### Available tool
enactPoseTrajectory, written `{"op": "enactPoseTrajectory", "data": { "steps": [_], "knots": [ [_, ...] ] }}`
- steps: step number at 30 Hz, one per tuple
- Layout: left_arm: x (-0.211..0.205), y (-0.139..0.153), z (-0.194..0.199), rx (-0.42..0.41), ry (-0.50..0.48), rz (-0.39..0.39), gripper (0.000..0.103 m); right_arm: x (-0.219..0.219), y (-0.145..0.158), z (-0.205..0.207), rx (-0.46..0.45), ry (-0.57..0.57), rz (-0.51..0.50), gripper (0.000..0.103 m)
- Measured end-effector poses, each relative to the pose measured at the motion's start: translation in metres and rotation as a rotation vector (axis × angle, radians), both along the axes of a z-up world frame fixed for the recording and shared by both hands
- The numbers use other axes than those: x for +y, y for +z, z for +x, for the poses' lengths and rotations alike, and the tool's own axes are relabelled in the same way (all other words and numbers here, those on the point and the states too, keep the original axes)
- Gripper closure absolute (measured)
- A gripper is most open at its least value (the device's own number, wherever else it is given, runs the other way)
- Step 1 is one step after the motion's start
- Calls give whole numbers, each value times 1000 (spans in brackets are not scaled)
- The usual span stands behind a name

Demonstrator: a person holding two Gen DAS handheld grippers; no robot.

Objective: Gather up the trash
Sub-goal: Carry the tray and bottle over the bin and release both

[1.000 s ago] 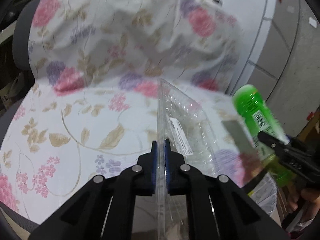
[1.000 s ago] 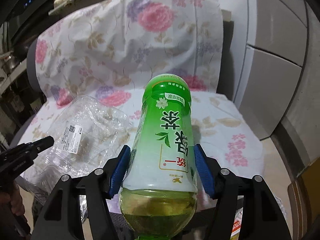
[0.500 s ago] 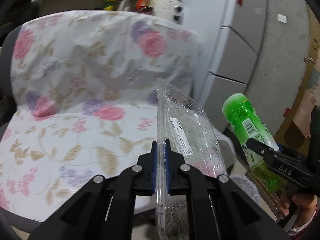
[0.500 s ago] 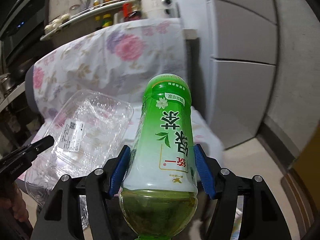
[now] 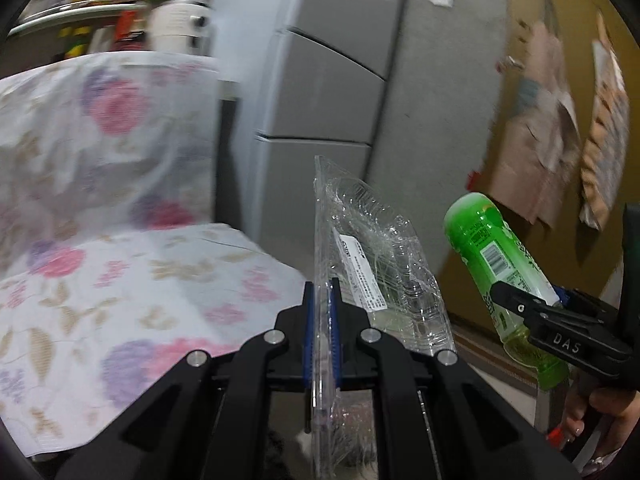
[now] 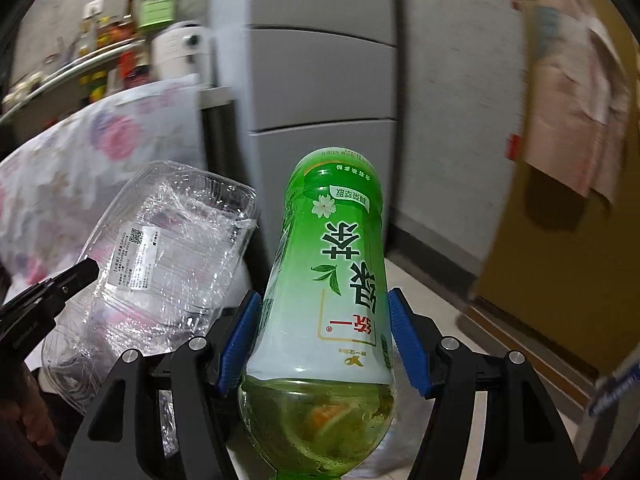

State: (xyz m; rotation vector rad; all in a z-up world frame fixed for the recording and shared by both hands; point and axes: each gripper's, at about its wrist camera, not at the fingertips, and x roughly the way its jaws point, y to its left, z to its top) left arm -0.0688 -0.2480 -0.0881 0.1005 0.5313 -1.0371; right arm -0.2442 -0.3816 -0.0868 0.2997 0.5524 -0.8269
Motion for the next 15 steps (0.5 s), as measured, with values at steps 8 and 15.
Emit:
{"op": "enactPoseTrajectory", "data": {
  "steps": [8, 15],
  "knots": [
    [-61, -37, -18, -11, -54, 106, 97, -34, -43, -32, 7, -97, 78, 38],
    [-96, -73, -9, 38, -85, 199, 97, -58, -82, -34, 10, -102, 181, 38]
  ]
}}
